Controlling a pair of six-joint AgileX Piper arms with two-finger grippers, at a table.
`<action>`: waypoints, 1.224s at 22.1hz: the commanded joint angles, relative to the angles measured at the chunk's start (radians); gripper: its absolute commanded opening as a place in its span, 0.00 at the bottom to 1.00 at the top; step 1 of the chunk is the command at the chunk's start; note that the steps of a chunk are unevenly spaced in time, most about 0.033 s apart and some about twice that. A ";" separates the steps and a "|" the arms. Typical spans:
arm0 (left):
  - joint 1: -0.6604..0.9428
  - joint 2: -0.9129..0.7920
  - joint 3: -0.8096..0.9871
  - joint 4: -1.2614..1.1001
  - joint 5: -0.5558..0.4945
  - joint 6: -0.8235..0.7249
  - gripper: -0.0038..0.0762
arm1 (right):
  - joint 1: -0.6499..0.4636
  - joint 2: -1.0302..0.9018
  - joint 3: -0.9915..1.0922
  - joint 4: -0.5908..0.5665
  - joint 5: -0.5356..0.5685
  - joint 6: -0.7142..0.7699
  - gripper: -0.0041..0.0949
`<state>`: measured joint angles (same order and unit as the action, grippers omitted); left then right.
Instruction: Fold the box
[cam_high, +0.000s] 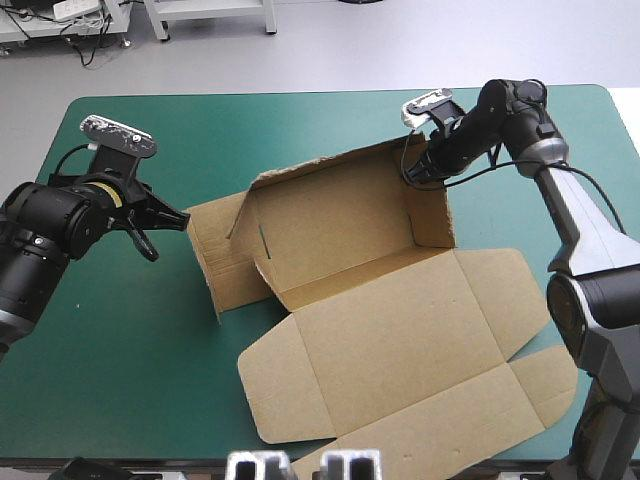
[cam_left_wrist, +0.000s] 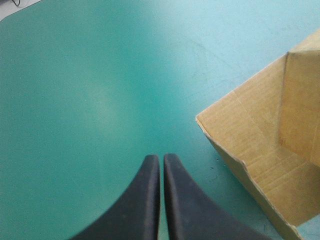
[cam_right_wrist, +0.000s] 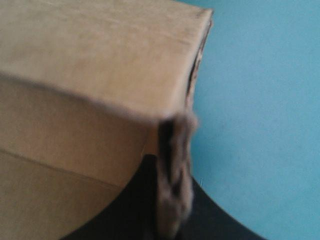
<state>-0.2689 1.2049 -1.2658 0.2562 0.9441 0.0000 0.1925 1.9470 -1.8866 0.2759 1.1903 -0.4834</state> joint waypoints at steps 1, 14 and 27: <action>0.002 -0.027 -0.034 0.032 -0.044 0.000 0.06 | -0.004 0.010 -0.068 -0.063 0.064 -0.020 0.11; 0.002 -0.027 -0.034 0.036 -0.017 -0.019 0.06 | -0.004 -0.089 -0.174 -0.078 0.066 0.116 0.74; 0.002 -0.027 -0.034 0.024 -0.019 -0.019 0.06 | -0.002 0.151 -0.174 -0.003 0.066 0.168 0.71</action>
<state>-0.2678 1.2049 -1.2658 0.2675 0.9709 -0.0098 0.1920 2.1320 -2.0328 0.2452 1.2399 -0.3165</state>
